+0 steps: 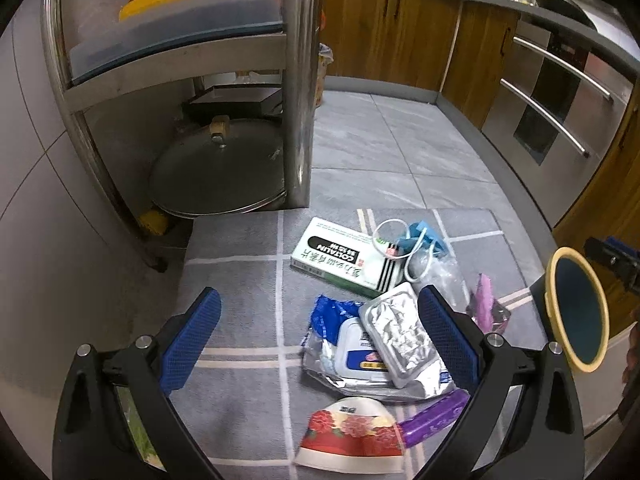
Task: Collect trash
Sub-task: 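Move both grippers back over the remaining wrappers and wipes packs, then grasp the blue face mask with the left gripper while the right grasps the pink snack wrapper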
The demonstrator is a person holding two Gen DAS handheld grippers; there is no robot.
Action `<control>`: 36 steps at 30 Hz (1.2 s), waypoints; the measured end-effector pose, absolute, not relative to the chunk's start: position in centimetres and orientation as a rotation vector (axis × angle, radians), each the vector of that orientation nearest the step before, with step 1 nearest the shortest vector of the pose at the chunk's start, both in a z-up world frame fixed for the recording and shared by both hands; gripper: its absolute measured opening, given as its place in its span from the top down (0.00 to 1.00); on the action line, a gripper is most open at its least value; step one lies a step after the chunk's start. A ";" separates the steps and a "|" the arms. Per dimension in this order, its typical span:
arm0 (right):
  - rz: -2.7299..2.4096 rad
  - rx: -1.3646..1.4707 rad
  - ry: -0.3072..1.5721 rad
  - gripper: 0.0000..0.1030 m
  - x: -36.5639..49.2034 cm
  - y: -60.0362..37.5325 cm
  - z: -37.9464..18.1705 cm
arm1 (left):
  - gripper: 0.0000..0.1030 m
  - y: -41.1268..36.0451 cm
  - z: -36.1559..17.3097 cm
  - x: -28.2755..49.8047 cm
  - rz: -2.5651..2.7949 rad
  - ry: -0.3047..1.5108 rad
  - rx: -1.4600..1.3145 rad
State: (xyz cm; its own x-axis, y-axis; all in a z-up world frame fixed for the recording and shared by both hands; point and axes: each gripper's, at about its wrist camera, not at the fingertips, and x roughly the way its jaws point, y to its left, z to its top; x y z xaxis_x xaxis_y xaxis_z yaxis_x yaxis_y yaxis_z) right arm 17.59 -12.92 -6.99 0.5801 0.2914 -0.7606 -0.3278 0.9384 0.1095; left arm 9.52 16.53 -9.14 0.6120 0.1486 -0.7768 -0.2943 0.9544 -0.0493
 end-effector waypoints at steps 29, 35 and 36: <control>0.459 -0.170 1.200 0.17 18.7 -5.3 -16.7 | 0.16 16.6 -16.0 21.3 0.139 0.992 -0.258; 0.423 -0.183 1.309 0.36 19.4 -5.6 -18.9 | 0.68 16.6 -18.6 23.0 0.079 1.074 -0.304; 0.421 -0.179 1.322 0.40 19.5 -5.7 -19.1 | 0.73 16.5 -18.7 23.1 0.066 1.078 -0.315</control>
State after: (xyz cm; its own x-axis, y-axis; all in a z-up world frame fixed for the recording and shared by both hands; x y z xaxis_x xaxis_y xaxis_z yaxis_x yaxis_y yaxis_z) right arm 19.47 -5.67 -19.13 0.1845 0.1959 -0.9631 -0.3965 0.9115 0.1094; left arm 23.12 16.54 -18.71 0.4754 -0.0996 -0.8741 -0.2054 0.9535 -0.2204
